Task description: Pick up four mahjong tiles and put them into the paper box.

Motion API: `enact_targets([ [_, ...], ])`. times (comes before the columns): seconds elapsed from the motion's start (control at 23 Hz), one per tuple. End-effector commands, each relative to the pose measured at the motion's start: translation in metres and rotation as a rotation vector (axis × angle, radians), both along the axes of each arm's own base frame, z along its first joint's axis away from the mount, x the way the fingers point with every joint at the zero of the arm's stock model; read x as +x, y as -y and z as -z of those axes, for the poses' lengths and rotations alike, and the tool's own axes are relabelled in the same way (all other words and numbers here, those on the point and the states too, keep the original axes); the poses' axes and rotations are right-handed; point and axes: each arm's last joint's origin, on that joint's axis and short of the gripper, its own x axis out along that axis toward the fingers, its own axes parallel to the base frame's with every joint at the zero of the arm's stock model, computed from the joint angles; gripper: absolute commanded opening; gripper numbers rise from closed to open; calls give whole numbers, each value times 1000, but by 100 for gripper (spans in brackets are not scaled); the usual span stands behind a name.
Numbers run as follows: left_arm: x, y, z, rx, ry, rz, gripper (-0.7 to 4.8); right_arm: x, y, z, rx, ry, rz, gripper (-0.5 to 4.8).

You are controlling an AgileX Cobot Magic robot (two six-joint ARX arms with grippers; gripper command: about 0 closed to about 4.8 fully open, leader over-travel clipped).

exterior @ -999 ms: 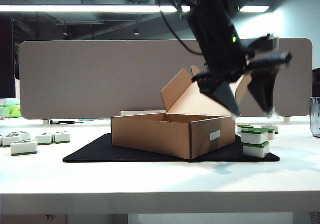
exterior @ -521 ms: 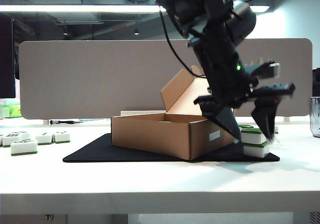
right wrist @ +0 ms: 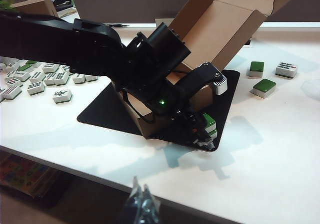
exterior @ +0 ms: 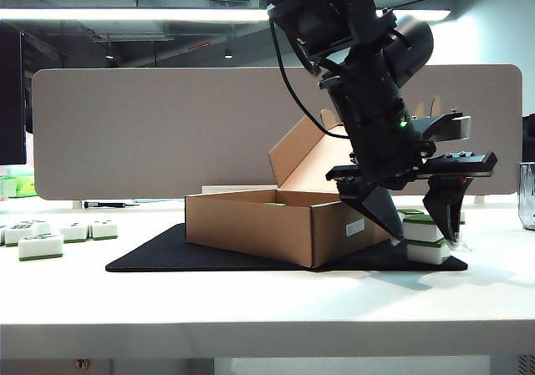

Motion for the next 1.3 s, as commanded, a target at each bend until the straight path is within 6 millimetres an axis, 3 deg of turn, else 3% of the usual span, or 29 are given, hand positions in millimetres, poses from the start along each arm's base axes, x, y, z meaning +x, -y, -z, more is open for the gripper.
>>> enact_targets([
  [0.04, -3, 3, 13, 31, -20, 6, 296, -3, 0, -1, -2, 24, -2, -1],
  [0.52, -23, 17, 12, 84, 50, -2, 295, -3, 0, -1, -2, 24, -2, -1],
  [1.04, -24, 18, 12, 100, 78, -21, 267, -3, 0, -1, -2, 24, -2, -1],
  [1.17, -24, 18, 12, 99, 78, -20, 164, -3, 0, -1, -2, 24, -2, -1],
  [1.3, -24, 18, 12, 100, 74, -18, 146, -3, 0, -1, -2, 24, -2, -1],
])
